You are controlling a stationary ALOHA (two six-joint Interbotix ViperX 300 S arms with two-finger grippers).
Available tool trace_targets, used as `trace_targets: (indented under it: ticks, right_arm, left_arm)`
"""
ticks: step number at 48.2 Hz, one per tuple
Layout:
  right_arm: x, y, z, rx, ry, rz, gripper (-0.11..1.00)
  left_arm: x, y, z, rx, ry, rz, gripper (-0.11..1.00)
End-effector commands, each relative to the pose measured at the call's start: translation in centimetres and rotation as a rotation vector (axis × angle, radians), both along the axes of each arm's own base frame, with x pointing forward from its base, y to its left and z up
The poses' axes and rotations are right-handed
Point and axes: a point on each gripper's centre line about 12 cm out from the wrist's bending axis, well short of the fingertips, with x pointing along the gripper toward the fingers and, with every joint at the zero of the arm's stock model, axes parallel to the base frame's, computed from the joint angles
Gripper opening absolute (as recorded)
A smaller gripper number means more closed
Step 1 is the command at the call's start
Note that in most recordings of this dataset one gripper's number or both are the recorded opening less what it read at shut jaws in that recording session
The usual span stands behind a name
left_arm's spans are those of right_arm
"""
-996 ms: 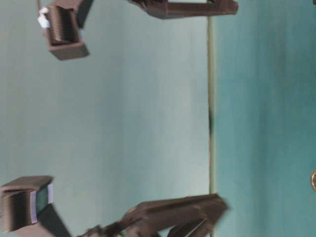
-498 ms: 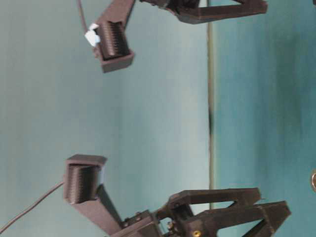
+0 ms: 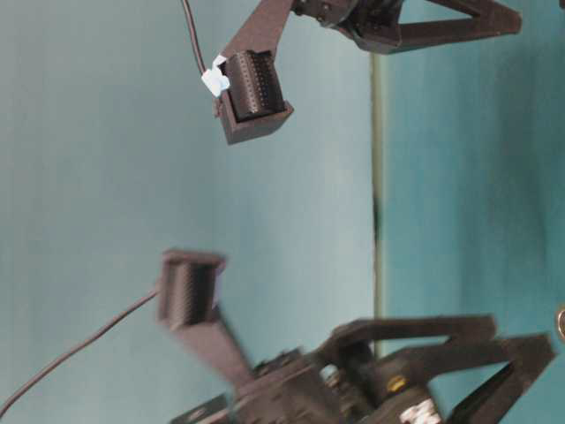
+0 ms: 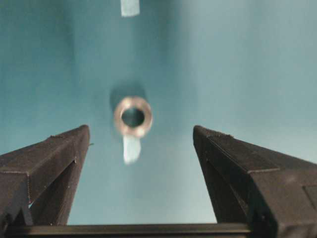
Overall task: Insert the washer onto the shaft with both hands.
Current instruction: 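Lower both open grippers down around the washer and the shaft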
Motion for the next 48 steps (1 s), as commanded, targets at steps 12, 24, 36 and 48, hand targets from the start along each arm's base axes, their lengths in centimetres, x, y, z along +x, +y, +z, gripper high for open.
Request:
trace_targets:
  ticks: [12, 24, 36, 48]
  right_arm:
    - [0.5, 0.2, 0.1, 0.004, -0.024, 0.001, 0.87]
    - [0.5, 0.3, -0.2, 0.006, -0.027, -0.002, 0.87]
    - [0.5, 0.2, -0.5, 0.006, -0.026, -0.001, 0.87]
    - [0.4, 0.2, -0.6, 0.005, -0.026, 0.000, 0.87]
  left_arm:
    - [1.4, 0.1, -1.1, 0.003, 0.003, -0.002, 0.89]
    - [1.2, 0.5, -1.9, 0.006, 0.026, 0.006, 0.88]
    - [1.0, 0.6, -2.6, 0.005, 0.044, 0.009, 0.88]
    - [1.0, 0.6, -2.8, 0.007, 0.051, 0.006, 0.88]
